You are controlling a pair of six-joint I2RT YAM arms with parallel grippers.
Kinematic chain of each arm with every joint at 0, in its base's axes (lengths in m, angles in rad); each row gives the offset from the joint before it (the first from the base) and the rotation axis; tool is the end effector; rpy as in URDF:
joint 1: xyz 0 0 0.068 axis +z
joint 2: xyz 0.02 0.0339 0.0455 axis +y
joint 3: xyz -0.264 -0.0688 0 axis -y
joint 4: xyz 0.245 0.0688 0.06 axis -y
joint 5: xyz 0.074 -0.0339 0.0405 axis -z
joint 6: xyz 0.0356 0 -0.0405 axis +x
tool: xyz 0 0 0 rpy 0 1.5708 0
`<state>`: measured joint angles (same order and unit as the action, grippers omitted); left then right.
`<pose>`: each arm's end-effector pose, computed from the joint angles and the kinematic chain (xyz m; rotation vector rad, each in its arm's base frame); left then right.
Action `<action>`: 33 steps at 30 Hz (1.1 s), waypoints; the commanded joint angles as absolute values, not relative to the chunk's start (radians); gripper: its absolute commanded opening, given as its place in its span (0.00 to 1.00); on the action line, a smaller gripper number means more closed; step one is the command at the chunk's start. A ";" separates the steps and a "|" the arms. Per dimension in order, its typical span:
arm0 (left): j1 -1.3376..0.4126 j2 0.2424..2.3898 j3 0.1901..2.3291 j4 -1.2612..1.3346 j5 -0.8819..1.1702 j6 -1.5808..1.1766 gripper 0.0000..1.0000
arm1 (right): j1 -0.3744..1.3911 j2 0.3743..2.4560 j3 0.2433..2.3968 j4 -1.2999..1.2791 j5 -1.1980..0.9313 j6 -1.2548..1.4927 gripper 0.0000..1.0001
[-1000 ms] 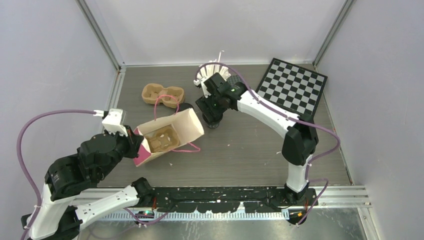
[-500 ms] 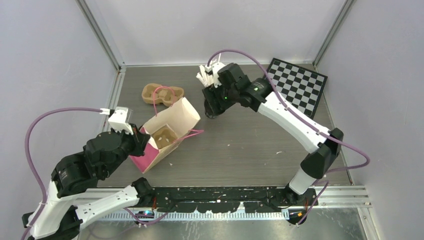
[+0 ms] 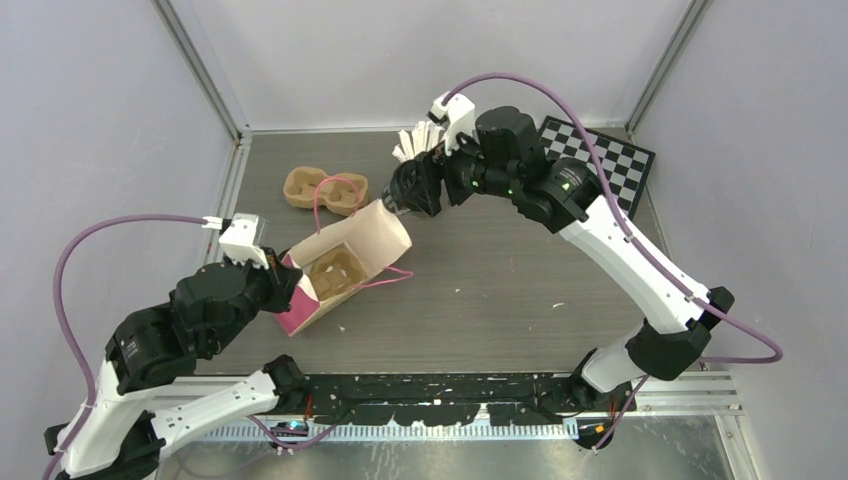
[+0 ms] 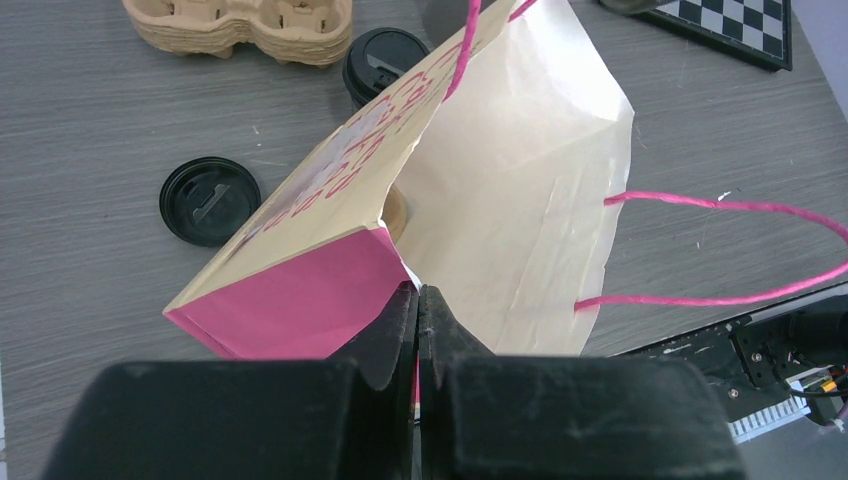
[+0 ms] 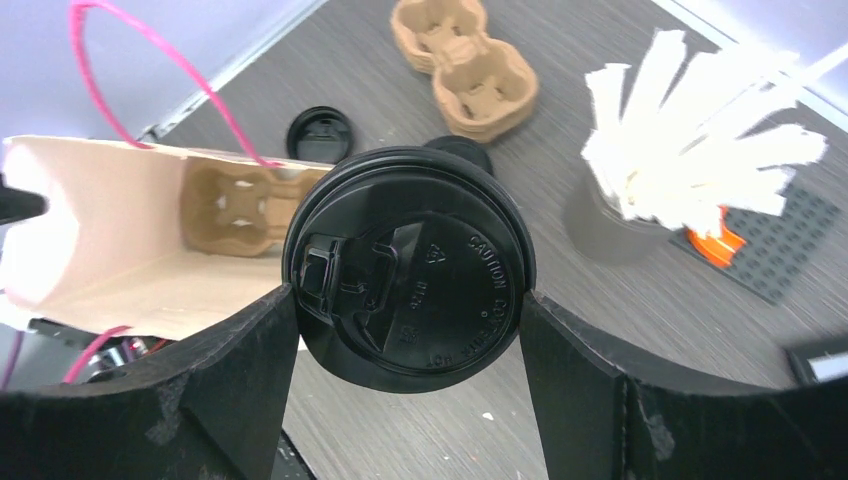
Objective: Pack the takeout coffee
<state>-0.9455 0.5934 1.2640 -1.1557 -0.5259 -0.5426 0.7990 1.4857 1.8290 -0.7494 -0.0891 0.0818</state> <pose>0.0429 -0.0289 0.4115 0.0813 2.0086 -0.4178 0.2130 0.2234 0.4723 -0.7700 1.8841 0.6532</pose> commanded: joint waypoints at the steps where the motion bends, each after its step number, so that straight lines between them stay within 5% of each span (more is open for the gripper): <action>1: -0.941 0.592 1.267 -1.100 -0.536 -0.545 0.00 | 0.842 1.506 1.836 -0.657 -0.234 0.077 0.74; 16: -0.942 0.625 1.286 -1.065 -0.480 -0.538 0.00 | 0.958 1.496 1.649 -0.521 -0.277 -0.006 0.74; 33: -0.942 0.783 1.223 -0.739 -0.182 -0.559 0.00 | 0.959 1.434 1.622 -0.729 -0.006 -0.084 0.74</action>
